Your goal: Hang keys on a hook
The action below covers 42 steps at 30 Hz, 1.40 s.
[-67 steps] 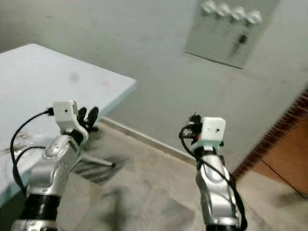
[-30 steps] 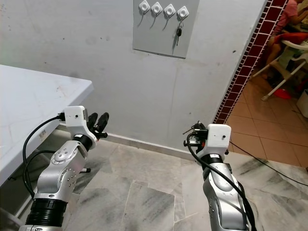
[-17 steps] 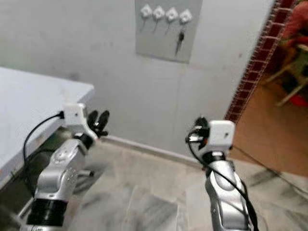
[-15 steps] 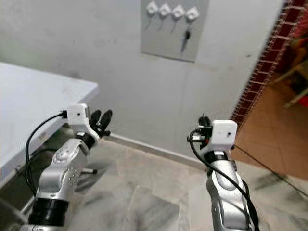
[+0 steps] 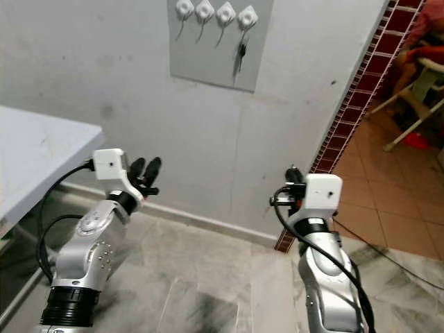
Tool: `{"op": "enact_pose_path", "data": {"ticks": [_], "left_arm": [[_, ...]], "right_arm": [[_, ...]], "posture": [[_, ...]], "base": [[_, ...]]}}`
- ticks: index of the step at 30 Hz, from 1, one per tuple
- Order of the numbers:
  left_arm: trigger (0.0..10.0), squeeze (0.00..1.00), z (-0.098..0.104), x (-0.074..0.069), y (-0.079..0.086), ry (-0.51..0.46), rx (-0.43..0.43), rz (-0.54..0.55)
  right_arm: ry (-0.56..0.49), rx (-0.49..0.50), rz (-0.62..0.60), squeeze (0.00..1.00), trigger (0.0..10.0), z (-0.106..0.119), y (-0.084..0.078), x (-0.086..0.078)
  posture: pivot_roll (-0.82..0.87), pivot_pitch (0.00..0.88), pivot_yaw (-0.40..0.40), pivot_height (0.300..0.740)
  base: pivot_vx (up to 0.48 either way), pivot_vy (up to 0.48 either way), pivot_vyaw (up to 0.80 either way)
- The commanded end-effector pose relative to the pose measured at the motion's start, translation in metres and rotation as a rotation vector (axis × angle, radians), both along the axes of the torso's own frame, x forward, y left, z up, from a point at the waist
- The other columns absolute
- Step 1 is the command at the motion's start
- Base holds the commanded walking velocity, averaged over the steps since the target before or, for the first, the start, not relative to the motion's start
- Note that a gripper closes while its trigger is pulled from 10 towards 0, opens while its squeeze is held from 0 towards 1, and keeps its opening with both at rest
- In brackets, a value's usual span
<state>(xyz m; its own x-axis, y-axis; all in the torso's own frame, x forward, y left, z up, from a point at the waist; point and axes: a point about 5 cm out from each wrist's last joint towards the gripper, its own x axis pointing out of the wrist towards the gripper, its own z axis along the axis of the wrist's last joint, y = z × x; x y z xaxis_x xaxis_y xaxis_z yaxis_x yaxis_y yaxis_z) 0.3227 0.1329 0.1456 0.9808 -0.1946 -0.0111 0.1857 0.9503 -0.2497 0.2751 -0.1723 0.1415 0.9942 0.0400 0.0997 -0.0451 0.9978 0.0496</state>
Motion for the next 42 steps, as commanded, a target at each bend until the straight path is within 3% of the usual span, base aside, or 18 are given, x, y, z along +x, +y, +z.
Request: {"op": "enact_pose_path", "data": {"ticks": [1,12,30,42], "left_arm": [[10.0,0.0,0.0013,-0.0001,0.0078,0.003,0.001,0.03],[10.0,0.0,-0.0001,-0.0009,0.0101,0.016,-0.017,0.044],[10.0,0.0,0.0015,-0.0013,0.0122,0.017,-0.009,0.046],[10.0,0.0,0.0047,-0.0005,0.0117,0.005,0.029,0.033]], "right_arm": [[-0.027,0.008,0.024,0.0,10.0,0.0068,0.0065,0.002],[-0.02,0.015,0.027,0.0,10.0,0.0054,0.0078,0.0019],[-0.019,0.03,0.025,0.0,10.0,0.0051,0.0107,0.0013],[-0.022,0.039,0.017,0.0,10.0,0.0056,0.0119,-0.0005]], "posture": [[0.13,0.0,-0.071,0.74],[0.13,0.0,-0.072,0.74],[0.14,0.0,-0.064,0.74],[0.14,0.0,-0.053,0.74]], "base": [[0.292,0.0,0.0],[0.277,0.122,0.0],[0.0,0.333,0.0],[0.393,0.124,0.0]]}}
